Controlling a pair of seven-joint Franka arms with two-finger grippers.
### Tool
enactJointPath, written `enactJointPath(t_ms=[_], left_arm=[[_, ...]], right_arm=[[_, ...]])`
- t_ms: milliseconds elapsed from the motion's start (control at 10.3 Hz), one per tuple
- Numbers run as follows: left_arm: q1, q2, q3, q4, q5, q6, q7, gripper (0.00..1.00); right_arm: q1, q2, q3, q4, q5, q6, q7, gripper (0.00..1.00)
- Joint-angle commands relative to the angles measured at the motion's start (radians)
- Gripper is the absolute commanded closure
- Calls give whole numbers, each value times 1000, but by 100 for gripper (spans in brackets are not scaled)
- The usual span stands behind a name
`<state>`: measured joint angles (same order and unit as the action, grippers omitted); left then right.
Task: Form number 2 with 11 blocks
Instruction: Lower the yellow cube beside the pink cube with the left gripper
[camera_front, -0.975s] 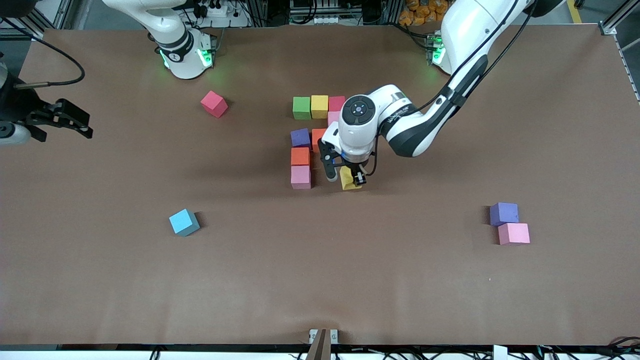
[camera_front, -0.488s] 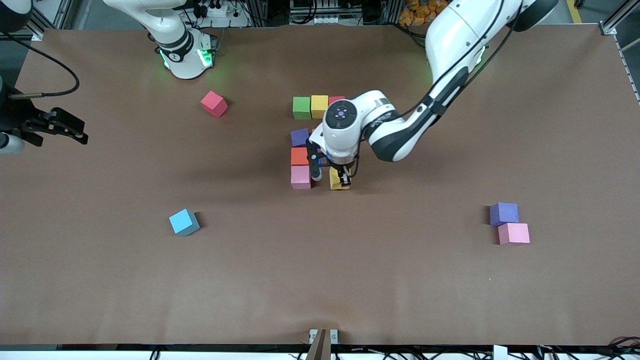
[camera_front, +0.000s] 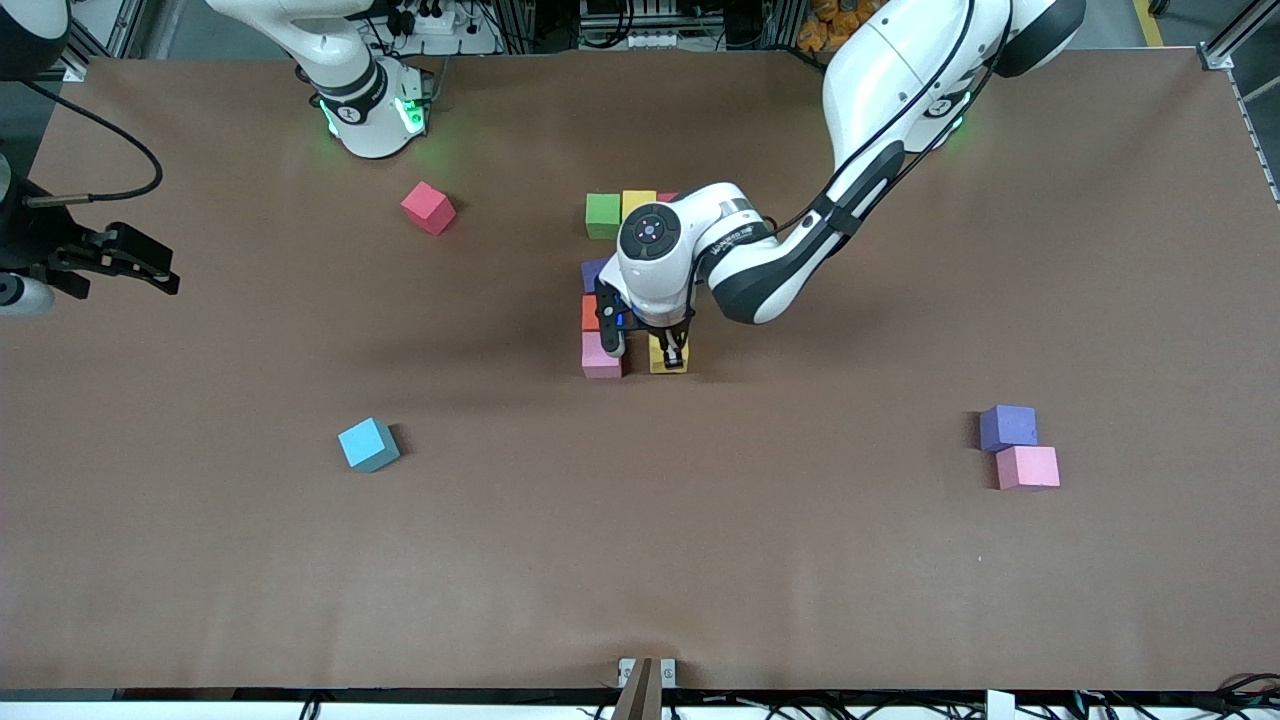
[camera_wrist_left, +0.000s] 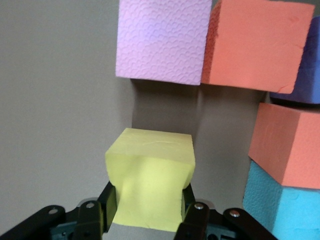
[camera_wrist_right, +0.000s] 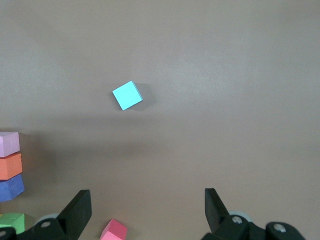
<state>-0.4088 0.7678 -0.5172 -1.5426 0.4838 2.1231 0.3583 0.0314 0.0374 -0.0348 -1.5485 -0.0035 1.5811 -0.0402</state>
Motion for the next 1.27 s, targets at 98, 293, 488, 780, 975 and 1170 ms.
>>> enactJointPath(t_ms=[98,293,488,780,975,1170], left_arm=[[-61,27,37,81,6,-64,19,58],[-61,33,37,94,4,-65,19,58],[-74,47,39,119,7,-65,19,58],[-93,67,48,145,7,-63,18,59],[-103,79,49,157,9,-63,19,59],[-116,87,63,167,7,-63,19,59]], right_arm=[[-37,12,10,25,22,-3,-39,0],[-54,21,12,25,36,11,-105,0],[-71,22,10,25,66,11,-107,0],[-67,22,12,24,63,8,-109,0],[-67,22,12,24,63,8,-109,0],[-67,21,12,24,63,2,-109,0]])
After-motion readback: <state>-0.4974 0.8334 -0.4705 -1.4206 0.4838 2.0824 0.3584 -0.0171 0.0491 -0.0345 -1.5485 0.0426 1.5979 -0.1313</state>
